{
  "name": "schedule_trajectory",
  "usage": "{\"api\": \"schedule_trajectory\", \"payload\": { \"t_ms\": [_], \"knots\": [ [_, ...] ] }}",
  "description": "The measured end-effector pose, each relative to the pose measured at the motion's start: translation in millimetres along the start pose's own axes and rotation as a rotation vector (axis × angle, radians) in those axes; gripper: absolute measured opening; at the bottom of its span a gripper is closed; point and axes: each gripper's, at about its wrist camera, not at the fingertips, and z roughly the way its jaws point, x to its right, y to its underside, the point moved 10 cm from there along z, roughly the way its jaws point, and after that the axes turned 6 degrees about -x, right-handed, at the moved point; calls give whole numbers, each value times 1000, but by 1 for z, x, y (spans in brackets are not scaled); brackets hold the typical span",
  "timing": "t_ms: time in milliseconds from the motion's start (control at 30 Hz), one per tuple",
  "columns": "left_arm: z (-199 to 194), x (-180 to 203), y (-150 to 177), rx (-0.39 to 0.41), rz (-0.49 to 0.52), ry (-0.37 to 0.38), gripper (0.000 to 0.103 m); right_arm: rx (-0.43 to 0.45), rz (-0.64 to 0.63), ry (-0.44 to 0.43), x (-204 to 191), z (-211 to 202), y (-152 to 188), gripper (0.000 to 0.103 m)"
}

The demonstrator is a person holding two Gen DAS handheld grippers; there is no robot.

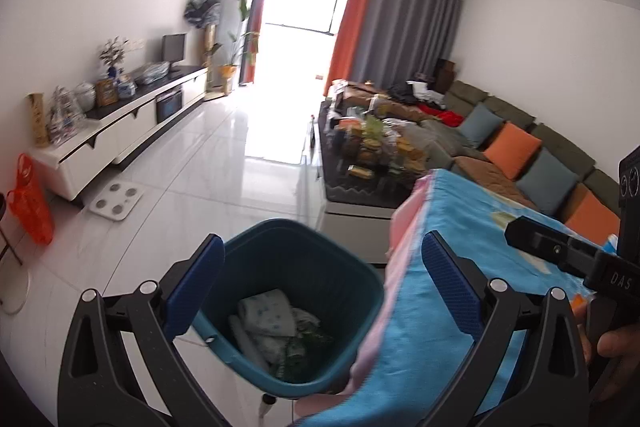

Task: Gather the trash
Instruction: 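Move both grippers back over the gold wrappers and orange peel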

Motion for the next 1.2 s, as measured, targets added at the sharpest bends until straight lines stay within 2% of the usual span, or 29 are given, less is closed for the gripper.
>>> {"api": "schedule_trajectory", "payload": {
  "t_ms": [167,367,500,933,1200],
  "knots": [
    [-21,56,-3,36,63,104,97,70,14,74,17,-50,20,84],
    [-40,117,6,73,138,179,97,141,20,154,34,-97,47,91],
    [-51,152,15,93,183,225,97,193,10,244,44,-129,66,95],
    [-76,249,58,95,324,417,97,269,69,523,81,-208,118,96],
    [-80,280,83,66,375,489,97,283,173,632,106,-237,148,96]
  ]
}}
